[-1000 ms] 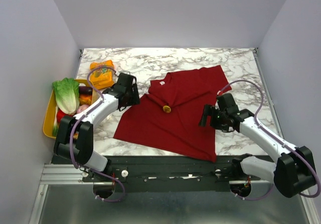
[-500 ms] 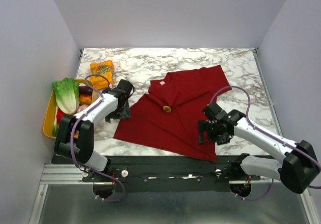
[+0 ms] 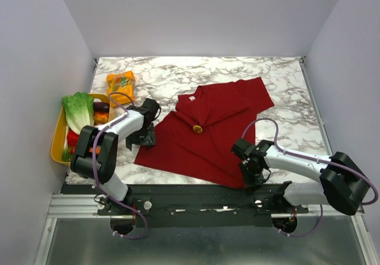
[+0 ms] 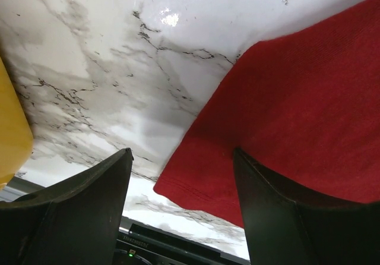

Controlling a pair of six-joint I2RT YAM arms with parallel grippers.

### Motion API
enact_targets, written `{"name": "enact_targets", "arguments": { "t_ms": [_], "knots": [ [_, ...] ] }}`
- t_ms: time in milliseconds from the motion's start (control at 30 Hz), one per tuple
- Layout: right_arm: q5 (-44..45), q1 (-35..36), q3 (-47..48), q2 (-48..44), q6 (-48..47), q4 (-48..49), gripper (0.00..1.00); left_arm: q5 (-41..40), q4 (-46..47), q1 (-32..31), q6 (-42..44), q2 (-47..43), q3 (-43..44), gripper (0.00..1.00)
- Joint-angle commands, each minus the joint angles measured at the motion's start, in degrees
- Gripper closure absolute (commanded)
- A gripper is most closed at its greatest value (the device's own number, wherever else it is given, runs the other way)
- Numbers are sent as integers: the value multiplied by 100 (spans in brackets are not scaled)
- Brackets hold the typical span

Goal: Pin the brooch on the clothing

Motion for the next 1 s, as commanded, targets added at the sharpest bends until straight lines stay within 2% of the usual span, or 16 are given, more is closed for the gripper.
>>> {"name": "enact_targets", "arguments": {
  "t_ms": [0, 33, 100, 500, 600, 700, 767, 800, 833, 900, 933, 967],
  "knots": [
    [-113, 45, -190, 86, 229, 517, 83, -166, 77, 33, -118, 68, -153, 23],
    [11, 45, -138, 33, 326, 535, 92, -157, 77, 33, -144, 15, -161, 22],
    [291, 54, -59, -107, 397, 588, 99, -149, 103, 42, -171, -46, -179, 22],
    [1259, -69, 530, -943, 652, 729, 100, 713, 516, 51, -390, -425, -653, 23],
    [1365, -349, 575, -1066, 503, 729, 100, 722, 586, 42, -496, -390, -759, 24],
    [1322, -806, 654, -1189, 196, 799, 100, 371, 533, -160, -785, -249, -829, 24],
    [1322, -1105, 777, -1215, -42, 808, 100, 466, 760, -230, -891, -179, -1005, 24],
    [1322, -1176, 803, -1216, -112, 834, 100, 771, 901, -274, -892, -179, -1092, 25],
    [1330, -1237, 847, -1181, -235, 834, 99, 913, 1042, -292, -909, -187, -1284, 27],
    [1348, -1361, 926, -1137, -332, 869, 100, 1055, 1307, -336, -979, -214, -1453, 43],
    [1331, -1396, 944, -1119, -359, 861, 100, 1038, 1298, -397, -1014, -310, -1488, 45],
    [1313, -1440, 970, -1101, -402, 878, 100, 1108, 1263, -398, -1015, -345, -1497, 52]
  ]
}}
